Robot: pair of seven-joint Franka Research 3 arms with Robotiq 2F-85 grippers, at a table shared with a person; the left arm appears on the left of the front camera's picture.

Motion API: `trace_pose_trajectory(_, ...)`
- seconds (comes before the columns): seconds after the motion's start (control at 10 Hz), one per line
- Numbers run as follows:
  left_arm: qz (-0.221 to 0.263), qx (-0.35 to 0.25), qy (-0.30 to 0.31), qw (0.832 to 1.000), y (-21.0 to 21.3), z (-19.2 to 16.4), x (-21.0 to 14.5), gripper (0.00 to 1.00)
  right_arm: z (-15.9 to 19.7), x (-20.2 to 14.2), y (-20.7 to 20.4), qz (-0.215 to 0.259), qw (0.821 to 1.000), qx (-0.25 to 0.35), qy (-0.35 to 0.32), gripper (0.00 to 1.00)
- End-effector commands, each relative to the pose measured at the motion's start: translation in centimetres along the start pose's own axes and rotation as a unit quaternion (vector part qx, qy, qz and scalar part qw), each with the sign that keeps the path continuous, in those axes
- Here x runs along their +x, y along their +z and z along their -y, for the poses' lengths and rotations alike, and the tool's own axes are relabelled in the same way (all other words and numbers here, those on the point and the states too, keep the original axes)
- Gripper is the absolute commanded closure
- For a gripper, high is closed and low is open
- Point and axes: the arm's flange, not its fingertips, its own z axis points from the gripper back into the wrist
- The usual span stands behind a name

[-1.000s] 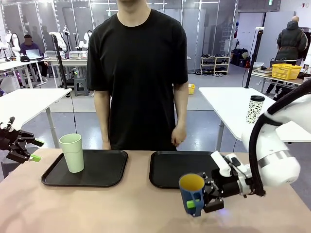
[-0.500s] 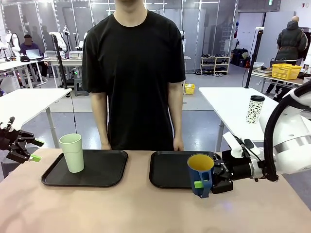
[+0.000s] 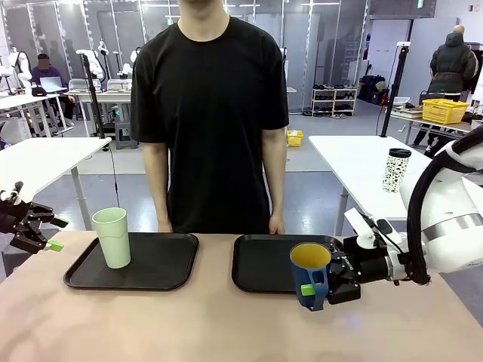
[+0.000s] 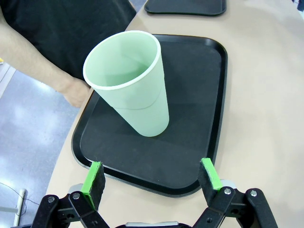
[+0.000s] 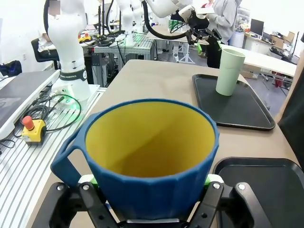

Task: Sort and store the cups by type.
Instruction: Pick up the Handle plastic cup and place it into the empty Flat Tray.

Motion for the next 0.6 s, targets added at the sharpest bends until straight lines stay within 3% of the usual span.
trace_pose_trajectory(0.0, 0.01, -0.003, -0.01, 1.0, 0.0, -0.4, -0.2, 0.0, 1.9, -0.3, 0.3, 0.033, 0.999, 0.008, 0.009, 0.27)
trace_pose_trajectory(0.5, 0.01, -0.003, -0.01, 1.0, 0.0, -0.4, -0.2, 0.0, 10.4, -1.4, 1.4, 0.076, 0.997, -0.033, -0.004, 0.27)
